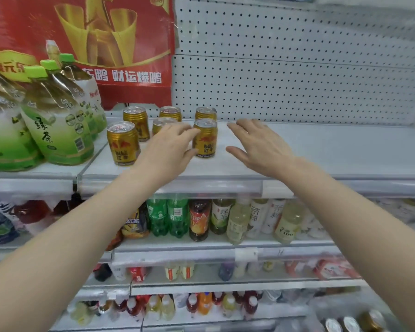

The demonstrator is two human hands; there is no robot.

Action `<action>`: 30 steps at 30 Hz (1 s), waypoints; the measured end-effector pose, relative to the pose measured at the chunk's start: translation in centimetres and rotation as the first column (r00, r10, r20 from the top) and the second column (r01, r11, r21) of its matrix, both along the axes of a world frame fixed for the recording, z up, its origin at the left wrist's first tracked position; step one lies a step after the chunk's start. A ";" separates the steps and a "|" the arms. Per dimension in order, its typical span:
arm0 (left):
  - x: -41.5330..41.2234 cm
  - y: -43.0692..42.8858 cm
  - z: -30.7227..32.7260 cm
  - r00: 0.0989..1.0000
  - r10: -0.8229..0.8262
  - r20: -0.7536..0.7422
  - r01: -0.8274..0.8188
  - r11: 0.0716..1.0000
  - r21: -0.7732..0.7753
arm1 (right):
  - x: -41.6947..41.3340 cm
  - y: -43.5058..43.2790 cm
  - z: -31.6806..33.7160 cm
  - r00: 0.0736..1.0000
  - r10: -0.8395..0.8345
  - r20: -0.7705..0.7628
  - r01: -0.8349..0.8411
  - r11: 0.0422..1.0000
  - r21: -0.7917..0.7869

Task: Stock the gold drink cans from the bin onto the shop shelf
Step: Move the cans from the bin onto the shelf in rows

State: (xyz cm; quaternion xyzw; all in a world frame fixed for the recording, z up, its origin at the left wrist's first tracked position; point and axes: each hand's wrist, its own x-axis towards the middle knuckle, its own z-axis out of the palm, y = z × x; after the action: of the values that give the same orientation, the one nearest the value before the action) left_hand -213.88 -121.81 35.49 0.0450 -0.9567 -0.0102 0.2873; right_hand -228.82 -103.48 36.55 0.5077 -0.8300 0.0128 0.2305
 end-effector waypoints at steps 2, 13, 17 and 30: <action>0.3 2.3 -0.8 0.998 -0.064 -0.020 0.064 0.998 0.016 | 1.5 3.3 -0.7 0.999 -0.035 -0.031 0.035 0.999 -0.004; -1.4 20.0 -9.7 0.892 -0.452 0.000 0.450 0.886 0.110 | 7.6 27.7 -11.4 0.925 -0.376 0.058 0.376 0.927 0.014; -3.2 26.8 -15.5 0.826 -0.554 0.104 0.537 0.829 0.156 | 8.8 35.4 -17.9 0.856 -0.485 0.178 0.488 0.873 0.031; -11.2 48.0 -39.7 0.655 -0.583 0.481 0.338 0.795 0.505 | 3.8 54.9 -42.1 0.534 -0.624 0.571 0.554 0.768 0.321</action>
State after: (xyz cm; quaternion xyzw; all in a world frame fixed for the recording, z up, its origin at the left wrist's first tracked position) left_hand -225.11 -73.79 -4.21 -0.1501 -0.9543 -0.2496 -0.0666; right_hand -225.06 -48.61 -5.56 0.1717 -0.9770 0.0673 -0.1066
